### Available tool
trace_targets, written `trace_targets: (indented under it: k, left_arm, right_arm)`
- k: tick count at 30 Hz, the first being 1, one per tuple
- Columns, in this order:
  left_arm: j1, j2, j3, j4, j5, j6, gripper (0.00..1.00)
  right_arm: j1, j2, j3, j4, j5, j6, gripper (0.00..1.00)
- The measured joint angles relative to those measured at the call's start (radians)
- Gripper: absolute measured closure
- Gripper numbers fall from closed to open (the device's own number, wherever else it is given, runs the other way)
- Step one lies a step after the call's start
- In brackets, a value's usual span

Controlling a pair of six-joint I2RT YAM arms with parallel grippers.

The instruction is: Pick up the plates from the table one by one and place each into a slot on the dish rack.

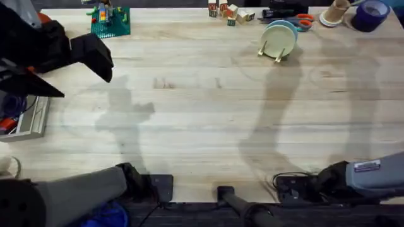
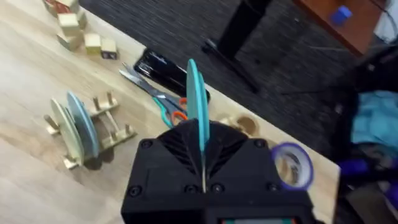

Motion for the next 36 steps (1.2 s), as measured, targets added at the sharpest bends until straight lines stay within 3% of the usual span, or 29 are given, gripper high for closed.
trace_targets:
  k: [11,21,36]
  left_arm:
    - [0.000,0.000,0.000,0.000,0.000,0.000,0.006]
    - [0.000,0.000,0.000,0.000,0.000,0.000,0.006]
    - [0.000,0.000,0.000,0.000,0.000,0.000,0.006]
  right_arm:
    - [0.011,0.169,0.140,0.040,-0.203,0.017,0.972]
    - [0.048,0.253,0.147,0.020,-0.336,0.019,0.972]
    - [0.080,0.325,0.148,0.023,-0.344,-0.015,0.972]
